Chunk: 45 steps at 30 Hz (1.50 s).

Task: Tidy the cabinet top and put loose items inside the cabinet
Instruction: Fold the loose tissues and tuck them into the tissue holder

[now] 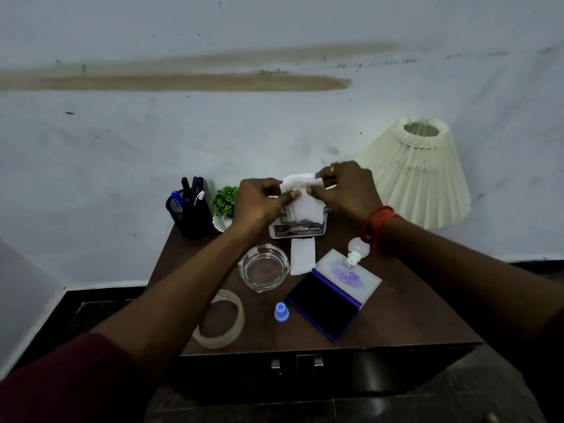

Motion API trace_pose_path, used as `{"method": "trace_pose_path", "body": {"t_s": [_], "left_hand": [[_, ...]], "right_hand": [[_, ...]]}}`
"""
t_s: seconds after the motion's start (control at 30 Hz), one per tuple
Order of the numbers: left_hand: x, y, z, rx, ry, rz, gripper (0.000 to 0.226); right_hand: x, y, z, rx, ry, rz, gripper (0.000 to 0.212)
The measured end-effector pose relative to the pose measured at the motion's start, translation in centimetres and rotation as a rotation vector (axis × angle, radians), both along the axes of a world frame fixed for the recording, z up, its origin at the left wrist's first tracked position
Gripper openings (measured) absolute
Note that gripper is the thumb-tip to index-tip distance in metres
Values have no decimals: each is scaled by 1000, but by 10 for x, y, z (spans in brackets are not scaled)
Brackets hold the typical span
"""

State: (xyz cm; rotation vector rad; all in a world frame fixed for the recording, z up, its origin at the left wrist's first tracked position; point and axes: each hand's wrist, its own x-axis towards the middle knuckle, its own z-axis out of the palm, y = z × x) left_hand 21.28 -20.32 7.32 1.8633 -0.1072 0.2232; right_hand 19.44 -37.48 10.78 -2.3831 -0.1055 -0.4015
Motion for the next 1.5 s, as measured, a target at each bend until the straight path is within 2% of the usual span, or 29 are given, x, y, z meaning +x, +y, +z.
{"method": "trace_pose_path", "body": {"t_s": [0.13,0.4,0.57,0.87,1.13,1.33,1.5], "left_hand": [[13,3,6,42,-25,-29,24],[37,7,-8,-15,17,-25,15],[44,5,-14,-46,37,-18,22],[51,6,-21,-35,41,-9,18],[54,10,-22,-59,16,0,24],[54,8,-27,-80,53,-1,20],[56,9,-30,-98,73,13,27]], "right_hand": [[19,4,3,-80,27,-41,28],[42,10,-4,-120,59,-78,26],[50,9,-10,-165,41,-73,25],[59,18,-19,-252,8,-92,24],[68,22,-19,-256,-21,-93,23],[72,20,-28,-297,5,-78,24],[74,21,-31,-328,-9,-80,26]]}}
